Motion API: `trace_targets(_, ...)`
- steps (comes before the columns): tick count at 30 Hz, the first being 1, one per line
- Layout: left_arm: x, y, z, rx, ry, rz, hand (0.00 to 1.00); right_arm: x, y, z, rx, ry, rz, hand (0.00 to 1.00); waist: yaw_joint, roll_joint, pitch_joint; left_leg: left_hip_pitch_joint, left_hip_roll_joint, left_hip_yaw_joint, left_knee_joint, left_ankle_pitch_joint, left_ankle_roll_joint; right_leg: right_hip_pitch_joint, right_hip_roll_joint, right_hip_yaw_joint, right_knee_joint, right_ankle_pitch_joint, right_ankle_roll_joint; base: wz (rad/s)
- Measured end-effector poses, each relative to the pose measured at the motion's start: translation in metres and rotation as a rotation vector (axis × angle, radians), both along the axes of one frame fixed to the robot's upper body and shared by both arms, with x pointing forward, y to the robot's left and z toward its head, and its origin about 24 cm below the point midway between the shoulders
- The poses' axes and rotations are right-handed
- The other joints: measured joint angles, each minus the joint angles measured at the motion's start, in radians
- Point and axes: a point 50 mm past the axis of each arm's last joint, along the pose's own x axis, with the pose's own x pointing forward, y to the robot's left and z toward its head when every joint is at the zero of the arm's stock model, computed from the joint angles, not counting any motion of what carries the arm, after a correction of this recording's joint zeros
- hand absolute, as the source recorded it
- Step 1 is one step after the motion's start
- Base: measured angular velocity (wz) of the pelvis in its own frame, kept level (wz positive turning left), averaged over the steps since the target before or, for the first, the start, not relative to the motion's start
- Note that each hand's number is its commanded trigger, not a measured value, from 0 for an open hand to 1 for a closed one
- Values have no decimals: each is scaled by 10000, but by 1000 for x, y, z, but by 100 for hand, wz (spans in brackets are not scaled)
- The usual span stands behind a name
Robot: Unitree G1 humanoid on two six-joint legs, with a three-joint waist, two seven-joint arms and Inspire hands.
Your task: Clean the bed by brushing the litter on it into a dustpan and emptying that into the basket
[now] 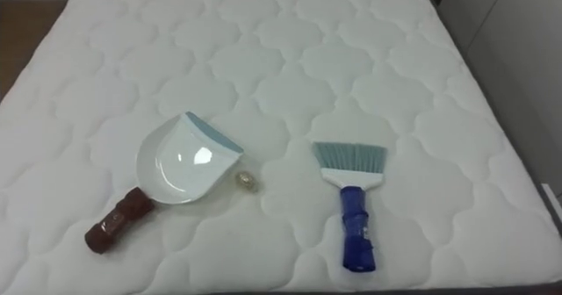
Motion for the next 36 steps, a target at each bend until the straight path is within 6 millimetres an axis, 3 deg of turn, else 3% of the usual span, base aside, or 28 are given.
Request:
trace_targets(4, 41, 3, 28, 1045, -2357, -659, 0, 0, -1, 0, 72, 10, 63, 0, 8, 12, 4, -39, -3, -131, 41, 2, -1, 25, -10, -149, 1, 1, -3, 11)
trace_targets(6, 71, -2, 52, 1291, -4387, -930, 0, -1, -3, 0, 140, 124, 69, 0, -10, 77, -45, -15, -17, -176, 51, 4, 1, 83, -19, -159, -2, 1, -3, 0)
trace_targets(9, 95, -4, 75, 1571, -5893, -1067, 0, -1, -5, 0, 167, 87, -28, 0, -140, 146, -82, -8, -18, -202, 55, 4, 2, 133, -22, -146, 7, 3, -5, -2)
trace_targets(19, 112, -7, 90, 2117, -7098, -795, 0, 0, -5, 1, 217, 62, -101, 0, -330, 122, -63, -34, -20, -302, 90, 4, 2, 52, -29, -206, 44, 3, -6, 1)
trace_targets(26, 131, -10, 102, 2143, -7688, -1014, 0, 1, -8, 2, 152, -104, -333, 0, -369, 242, -68, -428, -40, -331, 176, 7, 8, -328, -46, -220, 188, 4, -4, 1)
trace_targets(30, 141, -13, 109, 2257, -8090, -1101, 0, 5, -9, 3, 137, -160, -187, 0, -575, 263, -57, -703, -57, -355, 291, 14, 19, -495, -75, -301, 223, 4, -4, 4)
trace_targets(36, 146, -22, 100, 2219, -7679, -1763, 0, 12, -9, 4, 102, -239, -74, 0, -637, 382, 7, -997, -81, -359, 323, 15, 20, -786, -115, -363, 248, 8, 3, 1)
